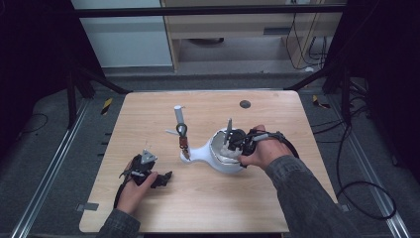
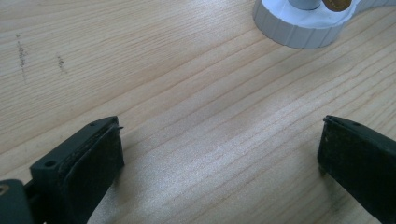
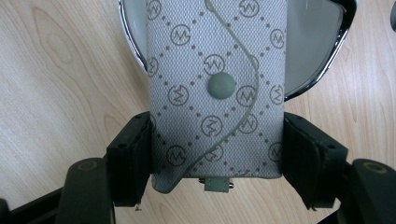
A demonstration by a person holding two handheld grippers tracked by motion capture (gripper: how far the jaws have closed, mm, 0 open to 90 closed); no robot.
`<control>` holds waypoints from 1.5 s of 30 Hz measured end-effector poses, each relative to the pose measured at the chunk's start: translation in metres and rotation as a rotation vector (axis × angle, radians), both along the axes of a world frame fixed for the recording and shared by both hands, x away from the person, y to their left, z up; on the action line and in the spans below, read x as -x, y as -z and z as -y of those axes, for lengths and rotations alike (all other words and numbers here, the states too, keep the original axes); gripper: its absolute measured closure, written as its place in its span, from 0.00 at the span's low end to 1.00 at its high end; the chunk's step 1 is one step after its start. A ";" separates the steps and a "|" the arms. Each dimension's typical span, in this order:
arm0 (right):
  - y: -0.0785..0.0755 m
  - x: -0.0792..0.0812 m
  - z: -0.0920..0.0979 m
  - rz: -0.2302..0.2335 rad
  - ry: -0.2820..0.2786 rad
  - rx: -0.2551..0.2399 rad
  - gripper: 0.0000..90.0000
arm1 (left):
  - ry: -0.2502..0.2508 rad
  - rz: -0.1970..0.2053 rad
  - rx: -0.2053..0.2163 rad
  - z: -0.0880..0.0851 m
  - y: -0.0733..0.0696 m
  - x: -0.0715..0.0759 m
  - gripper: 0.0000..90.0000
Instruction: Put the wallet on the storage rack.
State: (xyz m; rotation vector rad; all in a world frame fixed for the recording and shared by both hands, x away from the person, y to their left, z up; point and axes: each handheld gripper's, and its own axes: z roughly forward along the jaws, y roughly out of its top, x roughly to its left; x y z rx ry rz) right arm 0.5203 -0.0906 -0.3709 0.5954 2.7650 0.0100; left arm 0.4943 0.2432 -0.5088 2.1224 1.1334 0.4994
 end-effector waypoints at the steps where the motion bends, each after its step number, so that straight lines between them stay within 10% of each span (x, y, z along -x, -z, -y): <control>1: 0.000 0.000 0.000 -0.001 0.000 0.000 0.35 | 0.000 0.000 0.000 0.000 0.000 0.000 0.00; 45: 0.006 -0.019 -0.012 -0.067 0.036 -0.028 0.35 | 0.002 -0.001 -0.001 0.000 0.000 0.000 0.00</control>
